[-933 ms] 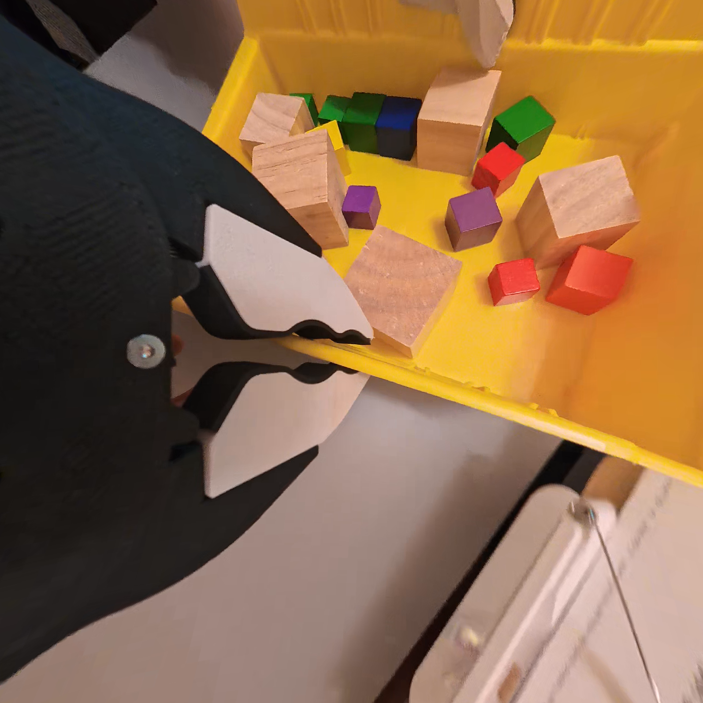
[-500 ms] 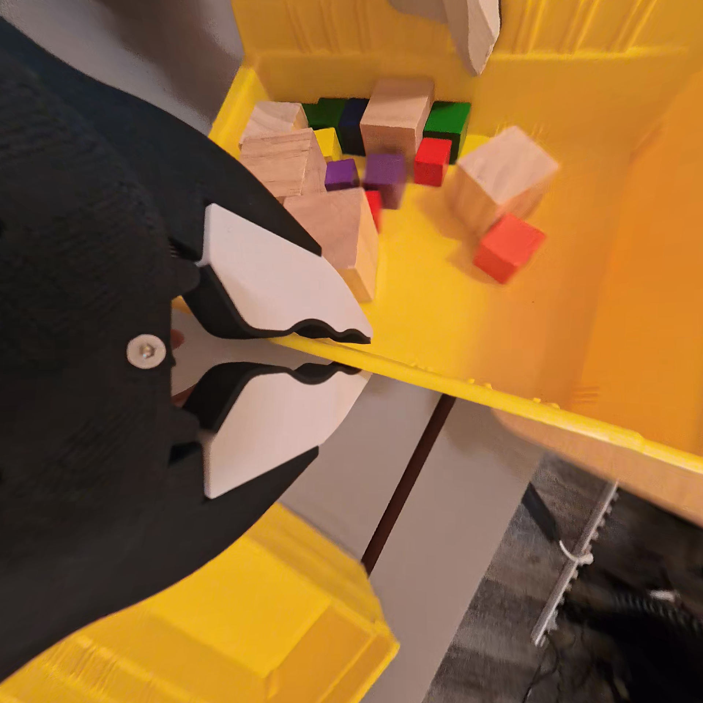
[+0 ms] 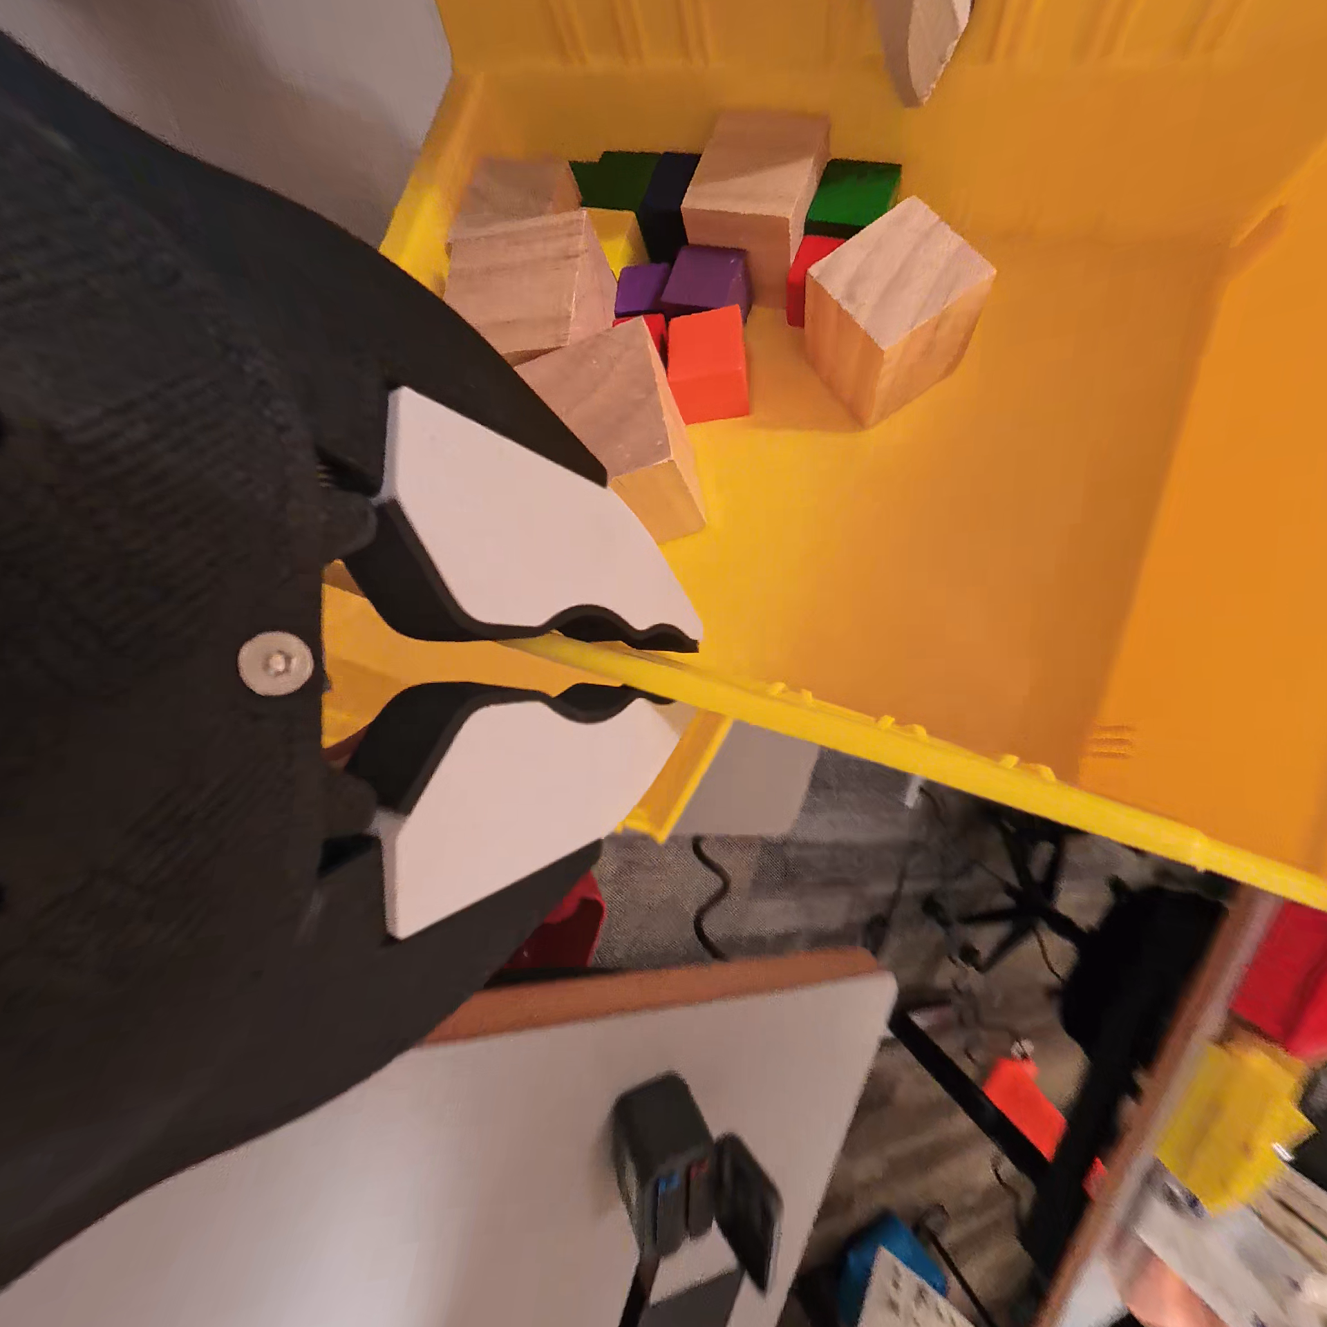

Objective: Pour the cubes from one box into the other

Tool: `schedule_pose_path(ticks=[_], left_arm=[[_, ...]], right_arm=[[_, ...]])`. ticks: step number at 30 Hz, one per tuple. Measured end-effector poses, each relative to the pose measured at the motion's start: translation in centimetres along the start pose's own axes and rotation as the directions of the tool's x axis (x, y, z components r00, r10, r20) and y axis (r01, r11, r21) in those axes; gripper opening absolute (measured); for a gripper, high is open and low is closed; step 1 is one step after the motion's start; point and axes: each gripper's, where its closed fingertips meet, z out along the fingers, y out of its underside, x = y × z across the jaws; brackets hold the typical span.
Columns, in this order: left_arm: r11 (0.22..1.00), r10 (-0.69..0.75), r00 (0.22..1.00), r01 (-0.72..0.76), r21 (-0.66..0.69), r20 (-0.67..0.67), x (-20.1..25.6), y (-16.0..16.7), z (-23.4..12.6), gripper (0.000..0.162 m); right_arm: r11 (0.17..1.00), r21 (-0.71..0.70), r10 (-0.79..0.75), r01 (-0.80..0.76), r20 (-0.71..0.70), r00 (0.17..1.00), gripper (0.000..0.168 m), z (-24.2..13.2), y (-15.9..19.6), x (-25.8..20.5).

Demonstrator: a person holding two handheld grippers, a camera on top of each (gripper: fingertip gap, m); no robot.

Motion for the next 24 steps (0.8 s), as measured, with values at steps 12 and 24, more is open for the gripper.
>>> schedule_pose_path(ticks=[12,24], left_arm=[[0.928,0.127,0.988,-0.088,0.363,-0.083,9.1,-5.9,6.4,0.009],[0.755,0.117,0.989,-0.030,0.655,-0.090,10.2,-8.7,5.9,0.009]], right_arm=[[0.917,0.372,0.201,-0.147,-0.109,0.973,0.006,0.4,2.0,10.8],[0.701,0.710,0.212,-0.063,-0.124,0.969,0.006,-0.7,0.3,12.5]])
